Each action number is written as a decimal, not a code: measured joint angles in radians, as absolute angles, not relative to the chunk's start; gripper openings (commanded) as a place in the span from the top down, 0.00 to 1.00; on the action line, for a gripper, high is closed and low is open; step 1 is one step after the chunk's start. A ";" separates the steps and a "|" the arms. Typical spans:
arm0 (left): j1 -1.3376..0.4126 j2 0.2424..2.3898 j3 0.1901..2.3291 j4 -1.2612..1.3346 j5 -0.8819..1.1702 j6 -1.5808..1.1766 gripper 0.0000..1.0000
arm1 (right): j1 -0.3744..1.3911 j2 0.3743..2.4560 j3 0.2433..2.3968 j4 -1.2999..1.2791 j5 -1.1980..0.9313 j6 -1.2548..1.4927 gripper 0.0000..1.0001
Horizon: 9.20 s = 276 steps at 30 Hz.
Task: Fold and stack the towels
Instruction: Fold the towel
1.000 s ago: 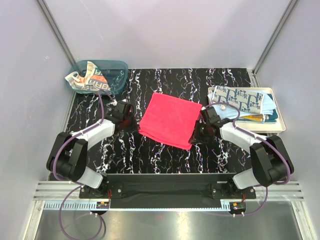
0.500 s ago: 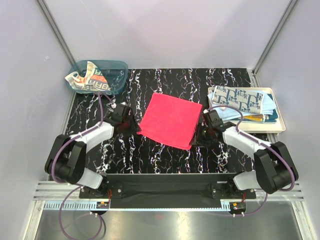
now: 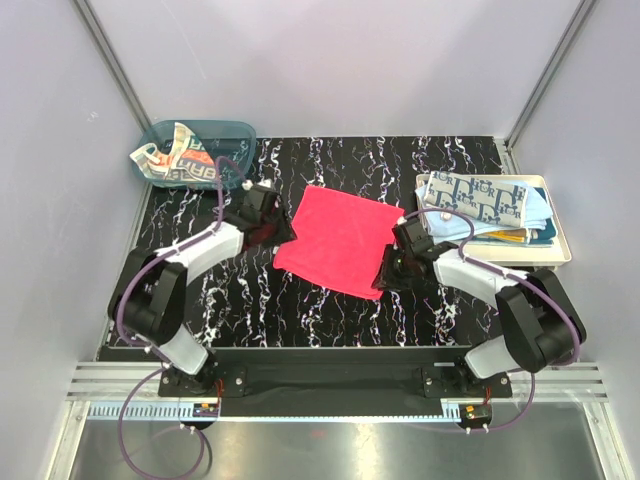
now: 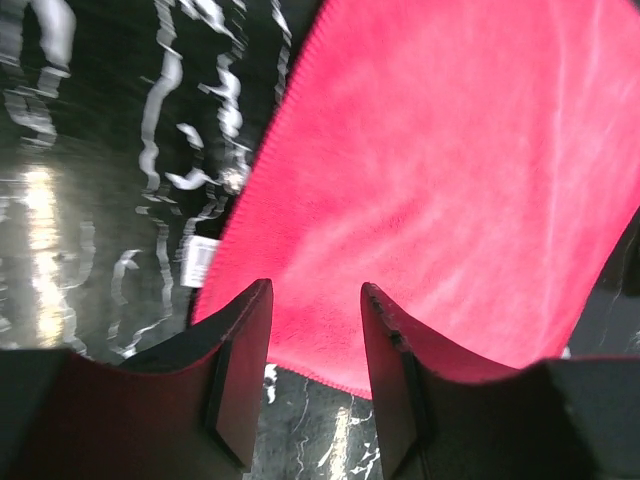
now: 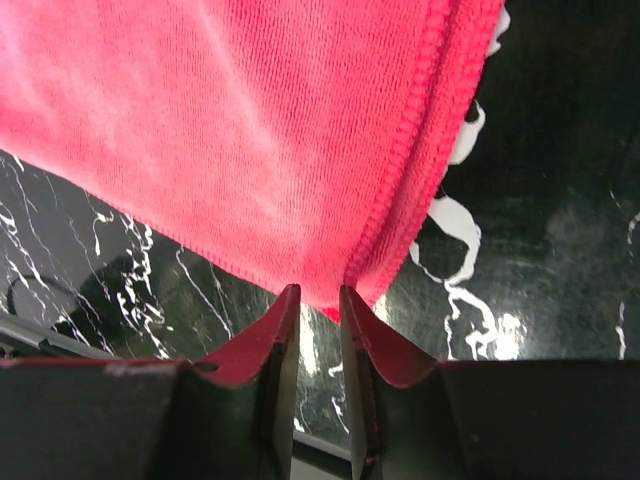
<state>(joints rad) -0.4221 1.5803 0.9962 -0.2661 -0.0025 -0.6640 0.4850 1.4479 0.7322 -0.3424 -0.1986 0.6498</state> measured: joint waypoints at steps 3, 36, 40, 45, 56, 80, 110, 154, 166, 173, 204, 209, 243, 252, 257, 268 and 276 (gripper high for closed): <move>-0.453 1.634 0.996 -0.243 0.025 -0.657 0.56 | 0.491 1.464 0.718 -0.303 -0.192 0.664 0.75; -0.553 1.311 0.536 -0.193 -0.076 -1.028 0.61 | 0.616 1.411 0.647 -0.382 -0.218 0.629 0.75; -0.553 1.308 0.578 -0.270 -0.093 -1.016 0.54 | 0.617 1.375 0.667 -0.480 -0.172 0.638 0.69; -0.523 1.333 0.770 -0.359 -0.126 -0.948 0.51 | 0.572 1.390 0.866 -0.550 -0.109 0.639 0.69; -0.364 1.827 1.314 -0.333 -0.217 -0.646 0.54 | 0.356 1.805 1.306 -0.461 0.022 0.543 0.69; -0.238 2.044 1.385 -0.253 0.062 -0.419 0.53 | 0.342 2.092 1.509 -0.486 0.072 0.461 0.91; -0.146 2.019 1.306 -0.056 0.281 -0.501 0.44 | 0.307 2.195 1.758 -0.521 0.063 0.330 0.72; -0.247 2.084 1.453 -0.308 0.063 -0.419 0.54 | 0.306 2.193 1.664 -0.481 0.009 0.356 0.66; -0.264 2.112 1.485 -0.295 0.043 -0.437 0.74 | 0.305 2.193 1.666 -0.483 -0.002 0.359 0.73; -0.266 2.114 1.485 -0.295 0.040 -0.452 0.99 | 0.305 2.193 1.666 -0.484 -0.018 0.353 0.94; -0.200 2.086 1.516 -0.133 0.081 -0.522 1.00 | 0.247 2.172 1.736 -0.392 -0.044 0.346 1.00; -0.211 1.997 1.379 -0.110 0.083 -0.560 1.00 | 0.247 2.060 1.568 -0.360 -0.075 0.370 1.00; -0.295 1.591 0.960 -0.133 -0.043 -0.653 1.00 | 0.352 1.682 1.114 -0.311 -0.087 0.450 1.00; -0.313 1.545 0.906 -0.126 -0.044 -0.653 1.00 | 0.353 1.663 1.082 -0.311 -0.072 0.452 1.00; -0.316 1.526 0.863 -0.118 -0.046 -0.653 1.00 | 0.357 1.654 1.058 -0.308 -0.070 0.455 1.00; -0.316 1.525 0.817 -0.102 -0.046 -0.653 1.00 | 0.370 1.647 1.014 -0.290 -0.070 0.469 1.00; -0.316 1.513 0.784 -0.093 -0.040 -0.649 0.74 | 0.373 1.639 0.983 -0.268 -0.073 0.476 0.88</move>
